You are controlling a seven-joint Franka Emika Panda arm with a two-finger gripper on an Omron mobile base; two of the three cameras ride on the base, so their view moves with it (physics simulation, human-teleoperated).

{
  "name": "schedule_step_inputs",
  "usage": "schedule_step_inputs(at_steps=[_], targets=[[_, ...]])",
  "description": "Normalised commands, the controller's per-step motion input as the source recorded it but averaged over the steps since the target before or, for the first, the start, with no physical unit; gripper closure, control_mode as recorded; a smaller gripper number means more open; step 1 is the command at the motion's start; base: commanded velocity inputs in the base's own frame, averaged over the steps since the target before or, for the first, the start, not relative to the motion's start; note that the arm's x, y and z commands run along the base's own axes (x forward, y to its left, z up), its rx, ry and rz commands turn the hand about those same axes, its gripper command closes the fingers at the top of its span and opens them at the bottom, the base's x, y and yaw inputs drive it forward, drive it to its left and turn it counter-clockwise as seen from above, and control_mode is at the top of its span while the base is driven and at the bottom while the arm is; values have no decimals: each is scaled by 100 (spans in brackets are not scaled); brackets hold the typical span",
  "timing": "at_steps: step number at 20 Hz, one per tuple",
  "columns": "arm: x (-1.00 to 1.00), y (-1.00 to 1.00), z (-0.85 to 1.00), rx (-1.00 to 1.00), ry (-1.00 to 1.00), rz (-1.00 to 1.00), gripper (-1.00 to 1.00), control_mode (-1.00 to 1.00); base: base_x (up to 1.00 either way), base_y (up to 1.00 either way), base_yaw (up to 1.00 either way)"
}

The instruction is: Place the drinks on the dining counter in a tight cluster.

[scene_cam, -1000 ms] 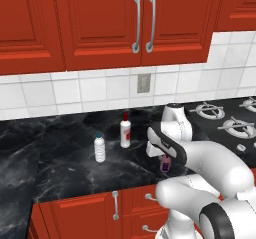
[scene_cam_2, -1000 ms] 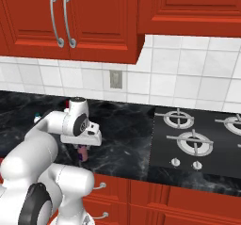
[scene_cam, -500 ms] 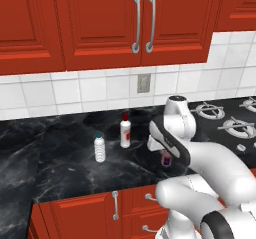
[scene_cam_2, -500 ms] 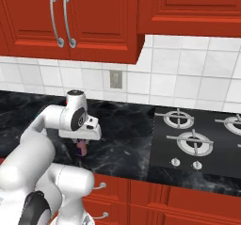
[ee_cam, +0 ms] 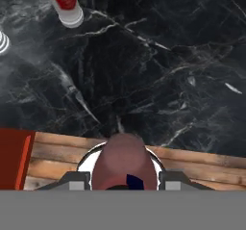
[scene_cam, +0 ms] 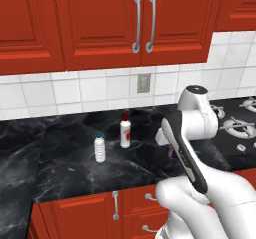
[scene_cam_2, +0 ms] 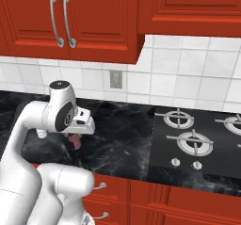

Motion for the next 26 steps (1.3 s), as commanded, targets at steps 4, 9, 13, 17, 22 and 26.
schedule_step_inputs(at_steps=[4, 9, 13, 17, 22, 26], targets=[[-70, 0, 68, 1, -17, 0, 100, -100, 0, 0, 0], [-30, 0, 79, 0, -12, 0, 100, -100, 0, 0, 0], [-2, -3, 65, 0, 0, 0, 100, -100, 0, 0, 0], [0, -2, 9, 0, 3, 0, 100, -100, 0, 0, 0], [0, 0, 0, 0, 0, 0, 100, -100, 0, 0, 0], [0, 0, 0, 0, 0, 0, 100, -100, 0, 0, 0]])
